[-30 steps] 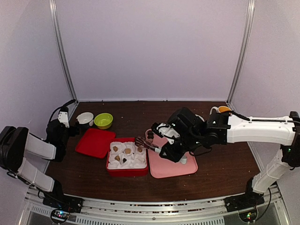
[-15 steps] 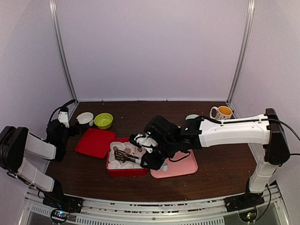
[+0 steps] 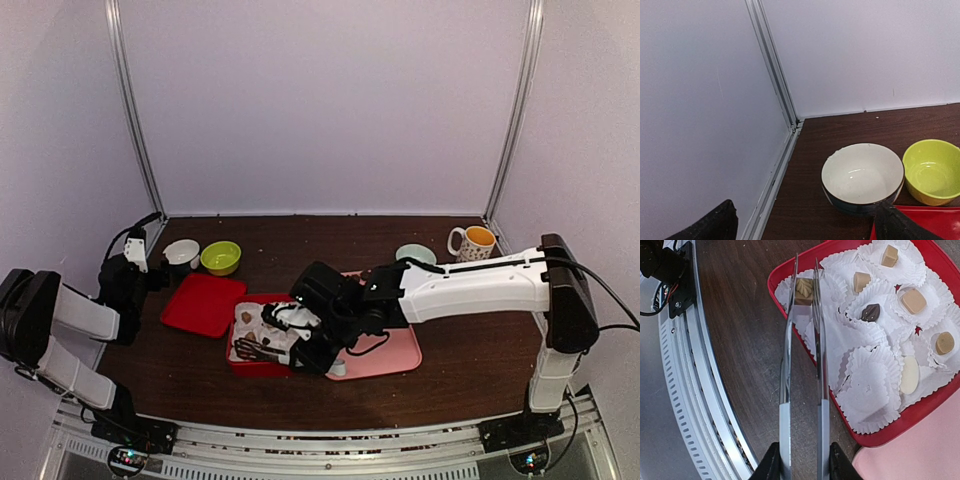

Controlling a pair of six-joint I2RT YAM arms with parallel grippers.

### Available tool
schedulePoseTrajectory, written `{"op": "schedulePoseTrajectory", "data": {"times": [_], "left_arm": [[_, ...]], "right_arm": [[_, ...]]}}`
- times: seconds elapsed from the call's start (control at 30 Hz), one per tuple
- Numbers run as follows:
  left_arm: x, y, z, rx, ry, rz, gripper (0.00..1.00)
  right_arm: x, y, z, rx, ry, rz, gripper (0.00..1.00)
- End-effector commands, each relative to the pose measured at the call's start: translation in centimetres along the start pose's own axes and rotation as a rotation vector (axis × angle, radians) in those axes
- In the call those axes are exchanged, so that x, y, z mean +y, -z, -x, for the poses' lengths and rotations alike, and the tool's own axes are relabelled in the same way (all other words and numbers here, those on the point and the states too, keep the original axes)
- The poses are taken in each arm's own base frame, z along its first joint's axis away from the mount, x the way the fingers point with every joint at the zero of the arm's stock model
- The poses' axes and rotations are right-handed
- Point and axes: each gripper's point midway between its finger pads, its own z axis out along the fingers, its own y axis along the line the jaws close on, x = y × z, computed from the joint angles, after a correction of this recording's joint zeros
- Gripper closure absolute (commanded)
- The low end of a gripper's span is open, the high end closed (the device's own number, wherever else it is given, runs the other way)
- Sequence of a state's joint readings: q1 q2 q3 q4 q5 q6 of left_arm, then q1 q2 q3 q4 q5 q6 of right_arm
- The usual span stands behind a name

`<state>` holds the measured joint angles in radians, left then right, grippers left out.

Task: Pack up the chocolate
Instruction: Place the fake chocolate in the empty pocket of the box.

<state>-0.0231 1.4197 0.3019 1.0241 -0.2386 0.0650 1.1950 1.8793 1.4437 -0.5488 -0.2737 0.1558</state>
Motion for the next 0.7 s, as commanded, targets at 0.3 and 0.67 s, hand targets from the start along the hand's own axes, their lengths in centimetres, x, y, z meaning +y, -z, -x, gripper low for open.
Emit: {"op": "schedulePoseTrajectory", "data": {"times": [0.3,0.67], "left_arm": [[0.21,-0.04,0.98,-0.045,0.019,0.003,0.02],[0.23,-0.06,0.95,-0.043,0.019,0.004,0.02]], "right_arm": [[0.83,-0.51,1.7,-0.024,0.03,0.018,0.76],[0.97,-0.31,1.81,-0.026,0.035,0.013,0.71]]}}
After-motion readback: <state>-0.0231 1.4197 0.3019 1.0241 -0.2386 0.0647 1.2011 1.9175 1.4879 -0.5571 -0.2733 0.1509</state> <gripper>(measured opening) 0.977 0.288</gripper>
